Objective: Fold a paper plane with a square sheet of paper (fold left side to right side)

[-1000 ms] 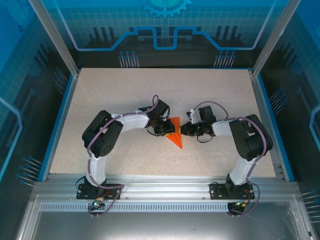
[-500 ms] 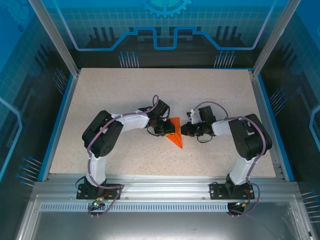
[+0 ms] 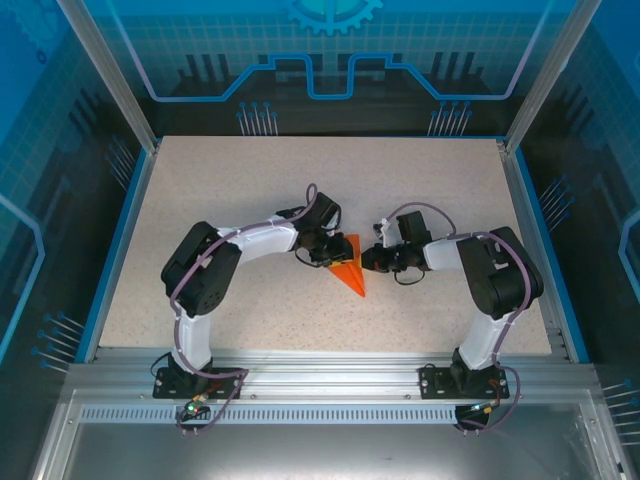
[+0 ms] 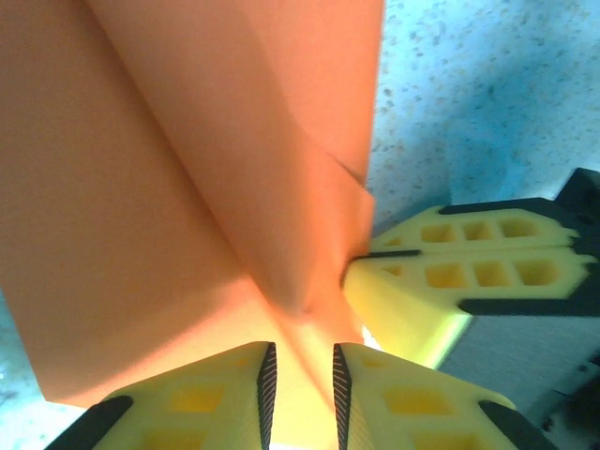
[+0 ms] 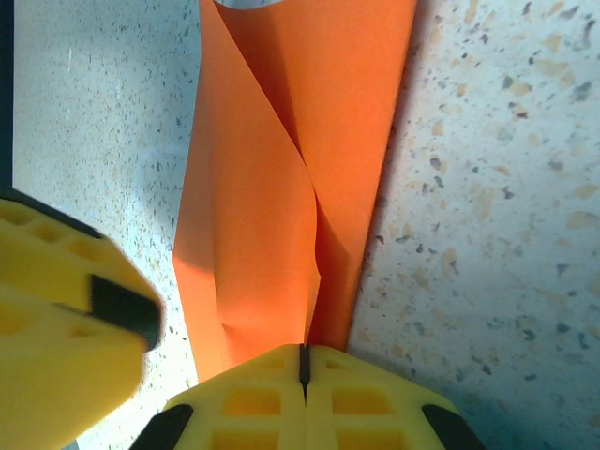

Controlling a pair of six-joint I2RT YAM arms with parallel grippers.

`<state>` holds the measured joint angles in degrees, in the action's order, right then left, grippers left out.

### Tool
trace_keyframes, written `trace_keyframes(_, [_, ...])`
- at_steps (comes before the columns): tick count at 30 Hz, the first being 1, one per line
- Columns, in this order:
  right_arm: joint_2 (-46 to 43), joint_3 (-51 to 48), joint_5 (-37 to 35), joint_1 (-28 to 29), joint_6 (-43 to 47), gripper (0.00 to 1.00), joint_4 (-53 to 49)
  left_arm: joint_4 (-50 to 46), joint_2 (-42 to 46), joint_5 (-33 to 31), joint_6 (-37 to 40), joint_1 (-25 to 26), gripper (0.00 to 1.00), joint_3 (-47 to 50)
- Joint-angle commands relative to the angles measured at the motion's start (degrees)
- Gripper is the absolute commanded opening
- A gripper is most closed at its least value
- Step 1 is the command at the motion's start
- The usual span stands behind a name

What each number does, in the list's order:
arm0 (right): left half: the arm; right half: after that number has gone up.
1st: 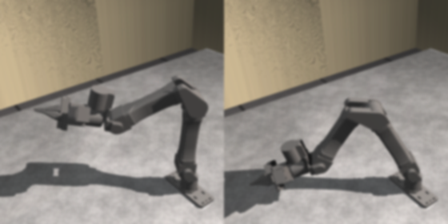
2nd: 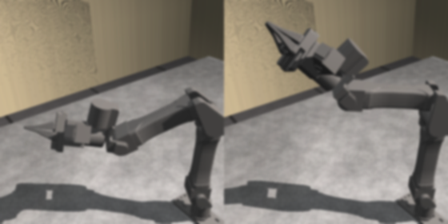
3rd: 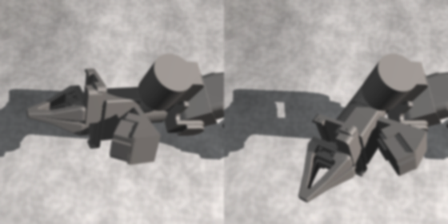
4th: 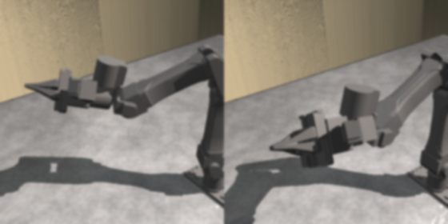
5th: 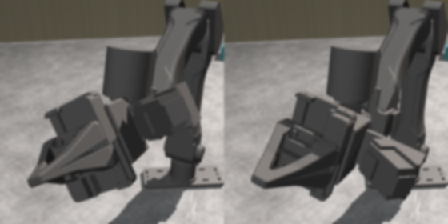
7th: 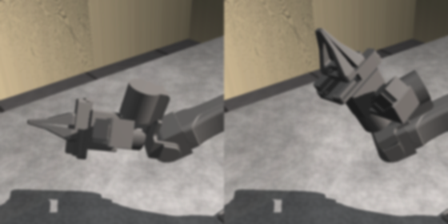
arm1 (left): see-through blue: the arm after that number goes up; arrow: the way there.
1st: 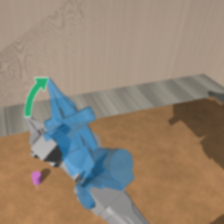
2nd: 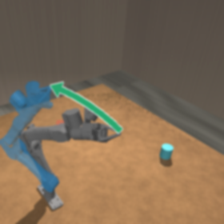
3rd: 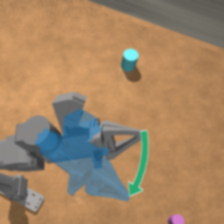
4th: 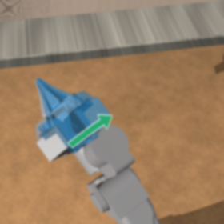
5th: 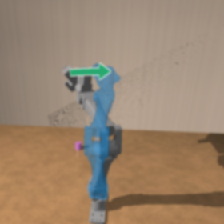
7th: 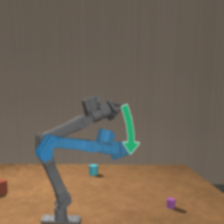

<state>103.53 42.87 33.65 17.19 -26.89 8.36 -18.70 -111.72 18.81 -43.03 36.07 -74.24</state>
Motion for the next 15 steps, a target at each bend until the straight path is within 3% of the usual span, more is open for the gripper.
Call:
trace_keyframes(1, [3.43,-0.68,-3.15,-0.06,1.49,0.0,-5.54,-3.96,4.27,-0.85,2.22,-0.19,0.28,-3.76])
trace_keyframes(6, [3.35,-0.46,-3.33,-0.13,1.8,0.0,-5.98,-6.52,-0.07,0.19,1.99,-0.66,0.22,-7.41])
trace_keyframes(15, [3.46,-0.25,-3.24,-0.05,2.11,0.0,-6.38,-5.91,-6.59,1.43,2.33,-0.83,0.22,-10.53])
